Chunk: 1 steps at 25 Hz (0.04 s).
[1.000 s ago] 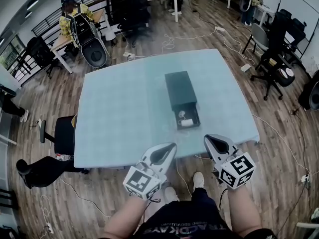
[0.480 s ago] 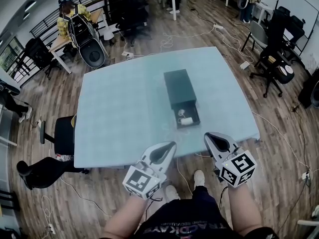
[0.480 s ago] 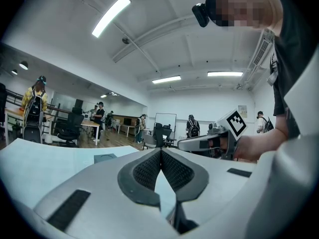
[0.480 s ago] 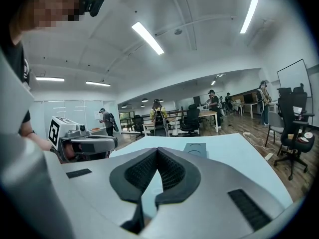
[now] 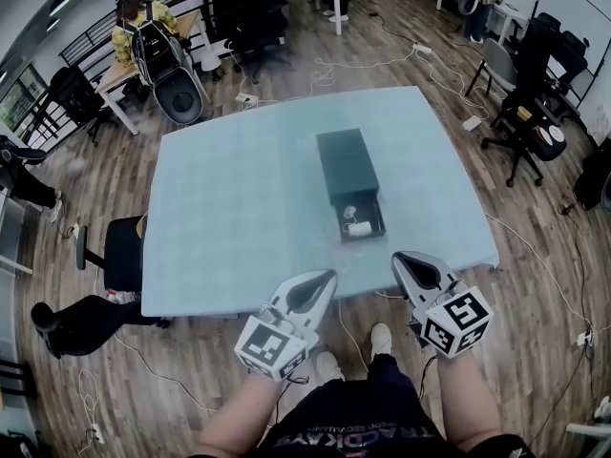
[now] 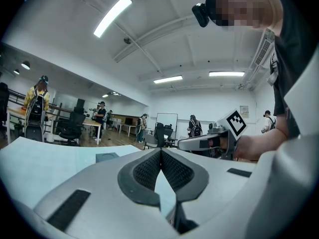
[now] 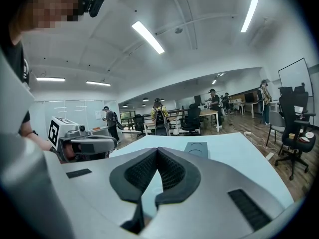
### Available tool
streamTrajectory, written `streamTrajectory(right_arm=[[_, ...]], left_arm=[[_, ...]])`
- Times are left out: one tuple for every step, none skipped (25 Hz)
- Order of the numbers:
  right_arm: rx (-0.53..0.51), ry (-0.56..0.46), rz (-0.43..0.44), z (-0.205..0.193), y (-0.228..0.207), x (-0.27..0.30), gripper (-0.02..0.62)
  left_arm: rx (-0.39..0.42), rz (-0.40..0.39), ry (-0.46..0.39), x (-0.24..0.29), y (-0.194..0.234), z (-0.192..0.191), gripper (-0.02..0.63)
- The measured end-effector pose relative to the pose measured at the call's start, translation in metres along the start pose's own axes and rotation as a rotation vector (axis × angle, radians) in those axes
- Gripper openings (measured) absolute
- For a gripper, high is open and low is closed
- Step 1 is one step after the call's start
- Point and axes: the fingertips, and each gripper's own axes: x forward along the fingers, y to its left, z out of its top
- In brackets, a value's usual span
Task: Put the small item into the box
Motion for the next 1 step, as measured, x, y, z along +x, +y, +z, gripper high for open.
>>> streamTrajectory(right_arm=[[-0.001, -0.002, 0.001, 0.0001, 0.0012, 0.0005, 0.018]], left_arm=[[0.0, 0.001, -0.001, -0.0012, 0.0004, 0.0001, 0.034]])
